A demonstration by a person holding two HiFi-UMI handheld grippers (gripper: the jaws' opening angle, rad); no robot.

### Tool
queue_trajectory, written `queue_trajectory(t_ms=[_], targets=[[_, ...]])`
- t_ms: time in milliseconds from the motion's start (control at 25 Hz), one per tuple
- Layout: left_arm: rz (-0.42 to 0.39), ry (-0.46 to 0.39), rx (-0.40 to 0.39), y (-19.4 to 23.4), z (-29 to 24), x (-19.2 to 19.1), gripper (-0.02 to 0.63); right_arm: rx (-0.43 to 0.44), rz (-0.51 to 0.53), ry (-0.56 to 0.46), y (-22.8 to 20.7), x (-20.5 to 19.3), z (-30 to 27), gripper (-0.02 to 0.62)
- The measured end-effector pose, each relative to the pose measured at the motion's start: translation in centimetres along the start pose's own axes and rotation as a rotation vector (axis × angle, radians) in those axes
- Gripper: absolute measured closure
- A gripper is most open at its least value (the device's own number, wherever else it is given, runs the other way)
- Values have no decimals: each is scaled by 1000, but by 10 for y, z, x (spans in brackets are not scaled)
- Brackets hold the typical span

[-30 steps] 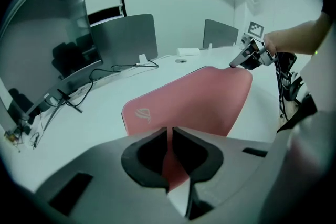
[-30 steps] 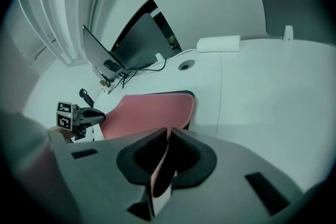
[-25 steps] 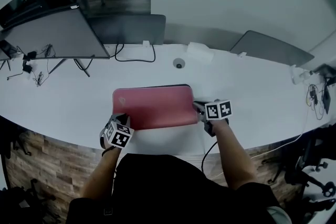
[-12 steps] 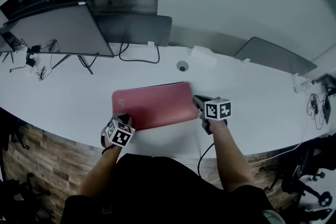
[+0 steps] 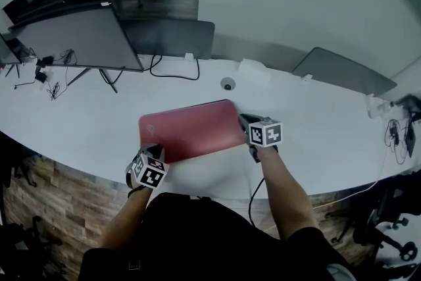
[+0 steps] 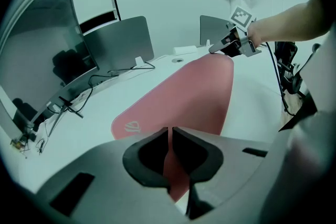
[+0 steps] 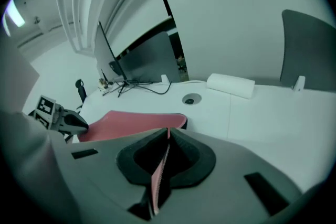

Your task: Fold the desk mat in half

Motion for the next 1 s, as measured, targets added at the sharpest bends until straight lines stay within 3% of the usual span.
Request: queue_trajectory(t_ms=[120, 200, 360, 480, 600, 760, 880, 1000], targets=[[6, 17, -19, -6, -2, -6, 574, -114, 10, 22, -7, 0, 0, 573], [8, 27, -19, -9, -6, -9, 575, -145, 34, -11, 1, 2, 12, 527], [-6, 49, -2, -11, -15, -11, 591, -79, 180, -63, 45, -1, 44, 522], [-16, 68, 12, -14, -22, -16, 600, -11, 224, -75, 76, -17, 61, 538], [-42, 65, 35, -18, -24, -21, 600, 41, 171, -54, 88, -42, 56, 540], [-11, -12, 85, -12, -22, -11, 600, 10, 71, -29, 72, -65, 32, 545], [48, -80, 93, -11, -2, -2, 600, -2, 46, -58, 74, -75, 43, 543], [38, -142, 98, -7, 25, 13, 600, -13, 36, -114, 74, -77, 63, 543]])
Point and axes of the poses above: the fingertips, and each gripper's own axes: z backward along the fingers, y to its left, x out of its top, the point moved 6 cm from there along z, backward along the fingers, and after that the axes turned 7 degrees about z, right-handed, at the moved point
